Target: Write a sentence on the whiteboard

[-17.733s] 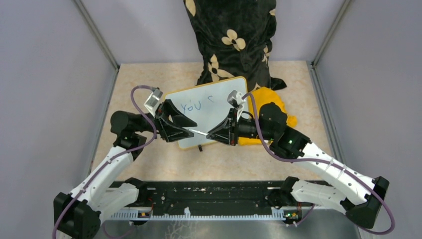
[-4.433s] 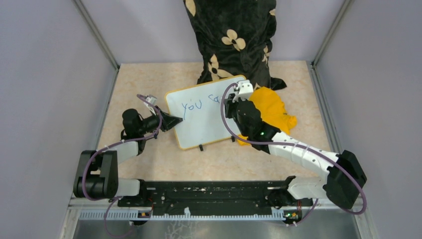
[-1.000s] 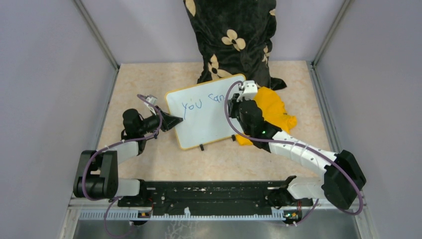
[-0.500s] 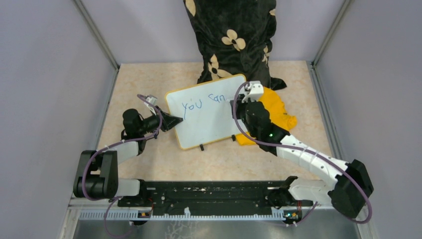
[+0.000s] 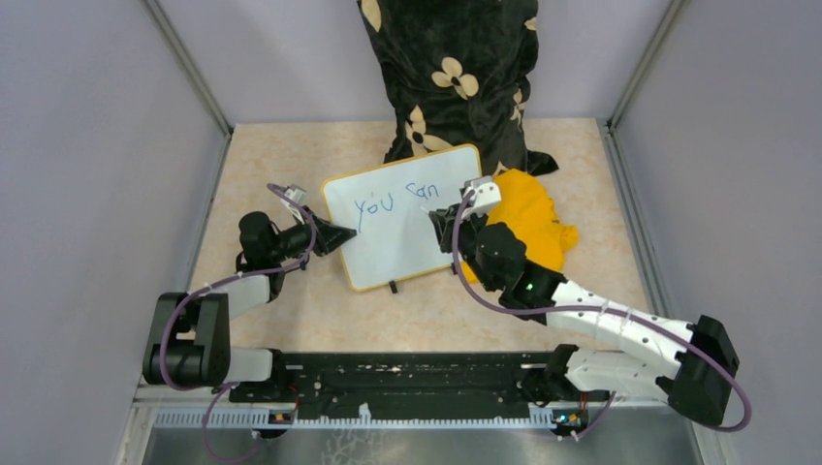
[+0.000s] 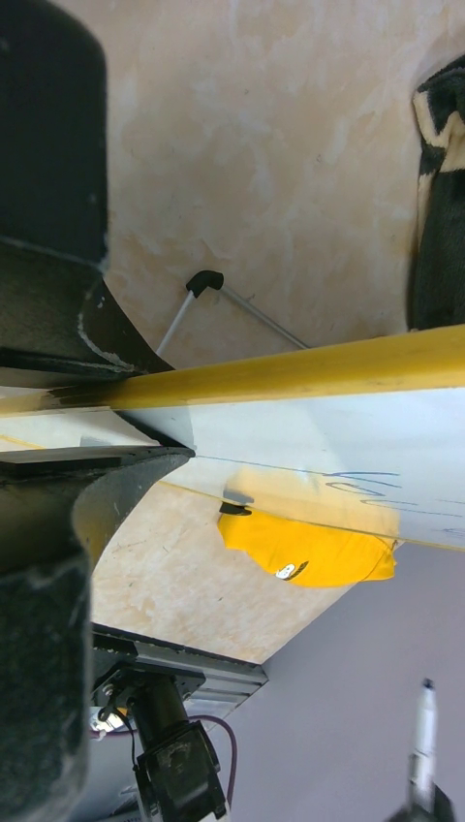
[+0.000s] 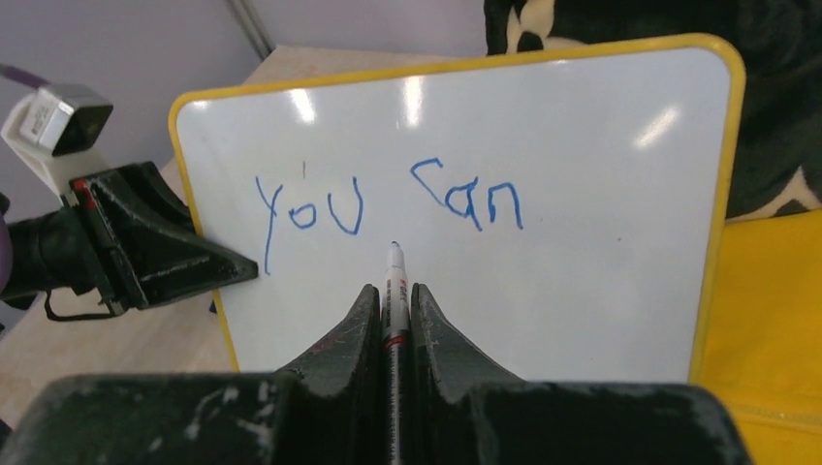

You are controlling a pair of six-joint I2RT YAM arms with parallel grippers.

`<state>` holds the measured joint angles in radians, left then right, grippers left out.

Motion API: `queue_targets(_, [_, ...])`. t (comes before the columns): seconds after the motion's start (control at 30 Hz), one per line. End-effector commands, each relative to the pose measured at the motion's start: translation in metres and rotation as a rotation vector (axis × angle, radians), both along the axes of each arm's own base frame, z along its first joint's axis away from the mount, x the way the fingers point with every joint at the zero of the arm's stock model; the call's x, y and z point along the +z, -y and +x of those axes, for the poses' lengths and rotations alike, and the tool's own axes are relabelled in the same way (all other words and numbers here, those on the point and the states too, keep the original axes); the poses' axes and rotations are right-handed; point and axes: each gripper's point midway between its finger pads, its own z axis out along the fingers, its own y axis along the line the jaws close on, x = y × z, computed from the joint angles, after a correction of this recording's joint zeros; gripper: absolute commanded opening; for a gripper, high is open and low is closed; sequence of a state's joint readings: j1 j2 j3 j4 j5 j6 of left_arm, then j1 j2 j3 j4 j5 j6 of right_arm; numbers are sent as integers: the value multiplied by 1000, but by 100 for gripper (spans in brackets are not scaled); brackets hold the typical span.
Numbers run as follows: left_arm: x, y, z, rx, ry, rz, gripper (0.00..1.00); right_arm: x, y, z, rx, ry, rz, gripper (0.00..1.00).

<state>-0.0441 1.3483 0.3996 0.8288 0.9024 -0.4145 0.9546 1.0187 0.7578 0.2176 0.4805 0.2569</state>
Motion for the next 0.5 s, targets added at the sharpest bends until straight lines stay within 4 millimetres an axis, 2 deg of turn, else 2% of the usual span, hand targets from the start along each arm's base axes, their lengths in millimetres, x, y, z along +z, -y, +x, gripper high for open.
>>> queue_targets(0.0, [-9,-8,12,62,30,65,0,0,-15,-10,13,48,6,0])
queue_targets(0.27, [-10,-7,13,58,29,74,0,-32,-38,-40,49,110,-98,0])
queue_targets(0.47, [-10,-8,13,59,25,75,0,-60,-44,-43,74,98,-111,0])
